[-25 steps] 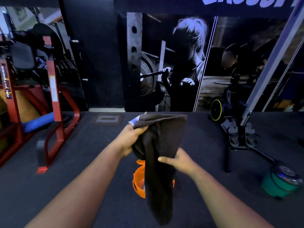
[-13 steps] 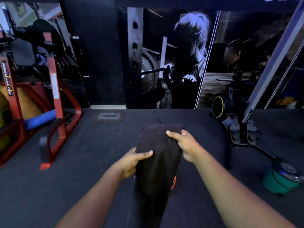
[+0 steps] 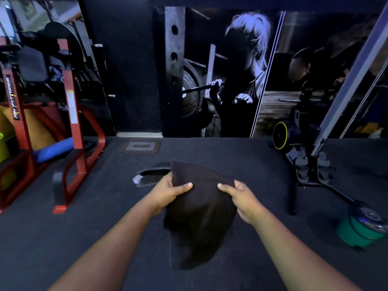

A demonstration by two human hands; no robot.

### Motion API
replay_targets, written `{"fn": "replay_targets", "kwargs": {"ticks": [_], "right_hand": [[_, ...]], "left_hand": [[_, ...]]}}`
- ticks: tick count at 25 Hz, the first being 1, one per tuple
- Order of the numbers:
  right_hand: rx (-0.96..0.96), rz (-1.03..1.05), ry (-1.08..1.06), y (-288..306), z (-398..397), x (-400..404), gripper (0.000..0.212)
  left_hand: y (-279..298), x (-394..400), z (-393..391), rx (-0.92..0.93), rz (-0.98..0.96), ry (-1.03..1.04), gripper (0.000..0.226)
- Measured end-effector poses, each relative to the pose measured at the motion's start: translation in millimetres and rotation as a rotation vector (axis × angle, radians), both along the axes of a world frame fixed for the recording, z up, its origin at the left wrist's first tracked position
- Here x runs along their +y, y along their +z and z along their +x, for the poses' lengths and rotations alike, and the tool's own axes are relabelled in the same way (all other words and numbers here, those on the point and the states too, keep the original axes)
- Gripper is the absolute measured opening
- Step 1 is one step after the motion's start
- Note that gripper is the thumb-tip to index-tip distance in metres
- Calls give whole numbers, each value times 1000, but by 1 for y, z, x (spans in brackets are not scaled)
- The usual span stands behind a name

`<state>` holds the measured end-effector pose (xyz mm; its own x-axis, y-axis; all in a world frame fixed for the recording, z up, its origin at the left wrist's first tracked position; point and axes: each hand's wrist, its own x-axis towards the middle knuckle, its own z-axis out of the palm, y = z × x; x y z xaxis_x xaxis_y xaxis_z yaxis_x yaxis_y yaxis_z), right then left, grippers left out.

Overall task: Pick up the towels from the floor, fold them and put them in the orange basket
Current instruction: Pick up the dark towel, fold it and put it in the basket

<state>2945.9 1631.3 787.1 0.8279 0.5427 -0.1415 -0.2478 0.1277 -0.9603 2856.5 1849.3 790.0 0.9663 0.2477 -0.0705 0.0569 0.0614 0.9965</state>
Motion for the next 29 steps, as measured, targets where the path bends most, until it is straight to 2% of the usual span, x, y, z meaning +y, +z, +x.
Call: {"fn": "replay_targets", "kwargs": {"ticks": [2,4,6,7,9,11,13,15,16,17,19,21,23,26,29], "right_hand": [[3,30,-63,9,2,4,18],[39,80,-139,22,3,10,18],[80,127,-189,36,4,14,20],[89,140,-204,41,7,15,21],[96,197,-213,48,15,7,21],[118,252,-153,46,23,-9,30],[59,24,-43,36,19,-23,29],[-33,-213,37,19,14,-28,17],[-67,-244,47,13,14,-28,8],[-90,-242,33,7,18,-27,7],[-104,-242,6,0,29,-22,13],[-139,-352,1,-3,35,-20,15],[-175,-422,-39,-8,39,-21,16],[-188,-378,-190,-11,40,-18,23],[-135,-306,-231,-10,43,-11,36]], "left_hand": [[14,8,5,96,56,46,33],[30,14,10,110,-203,80,35],[34,16,6,16,-416,4,39],[27,13,1,19,-384,-26,41],[12,1,-6,107,-163,-79,36],[7,-3,0,108,-118,0,28],[17,0,10,63,-258,98,27],[23,5,16,-13,-374,81,22],[22,6,16,-38,-392,69,21],[18,5,17,-30,-341,72,21],[5,5,16,76,-72,116,19],[-4,9,15,166,89,195,17],[-5,16,18,192,128,280,21],[-8,25,25,242,206,365,28],[-8,19,28,213,165,460,52]]}}
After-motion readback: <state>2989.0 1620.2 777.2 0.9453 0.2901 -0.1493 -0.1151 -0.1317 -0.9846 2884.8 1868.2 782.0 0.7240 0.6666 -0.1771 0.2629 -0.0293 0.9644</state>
